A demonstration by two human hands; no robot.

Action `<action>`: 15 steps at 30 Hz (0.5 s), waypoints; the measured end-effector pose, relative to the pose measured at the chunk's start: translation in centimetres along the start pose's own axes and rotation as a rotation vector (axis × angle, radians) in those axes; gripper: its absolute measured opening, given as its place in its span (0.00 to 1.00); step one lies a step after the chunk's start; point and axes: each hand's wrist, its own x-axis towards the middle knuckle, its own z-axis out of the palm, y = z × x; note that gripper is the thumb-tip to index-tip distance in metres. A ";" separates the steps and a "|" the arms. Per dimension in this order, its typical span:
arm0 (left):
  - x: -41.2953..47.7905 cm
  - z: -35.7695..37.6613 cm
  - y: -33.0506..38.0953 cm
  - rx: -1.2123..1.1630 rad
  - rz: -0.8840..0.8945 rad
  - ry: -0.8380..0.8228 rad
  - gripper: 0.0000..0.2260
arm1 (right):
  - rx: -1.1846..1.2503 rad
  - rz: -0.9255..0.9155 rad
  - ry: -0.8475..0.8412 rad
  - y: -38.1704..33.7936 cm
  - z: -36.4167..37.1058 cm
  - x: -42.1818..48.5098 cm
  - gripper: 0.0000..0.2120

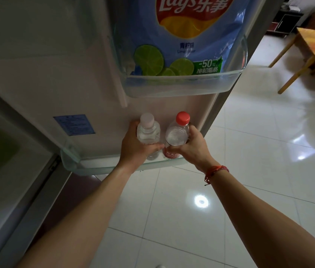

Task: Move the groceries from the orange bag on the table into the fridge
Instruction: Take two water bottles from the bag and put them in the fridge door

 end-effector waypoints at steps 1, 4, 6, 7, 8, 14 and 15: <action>0.1 -0.1 0.0 0.021 0.003 -0.008 0.34 | -0.009 -0.005 -0.003 0.0 0.1 -0.1 0.35; 0.2 -0.7 -0.1 0.057 -0.006 -0.037 0.32 | -0.022 -0.013 -0.004 -0.1 0.1 -0.2 0.36; 0.2 -1.1 -0.1 0.046 -0.016 -0.079 0.30 | -0.026 -0.014 -0.006 -0.1 -0.1 -0.2 0.37; 0.1 -1.2 -0.2 0.031 -0.016 -0.094 0.30 | -0.023 -0.010 -0.001 -0.1 -0.2 -0.1 0.36; 0.0 -1.4 -0.3 0.017 -0.013 -0.098 0.30 | -0.017 -0.003 0.005 -0.1 -0.3 -0.1 0.35; 0.1 -2.2 -0.7 0.034 -0.005 -0.092 0.28 | -0.015 0.028 -0.027 -0.2 -0.3 -0.1 0.35; 0.1 -2.3 -0.8 0.032 -0.007 -0.095 0.28 | -0.017 0.036 -0.029 -0.2 -0.3 -0.1 0.35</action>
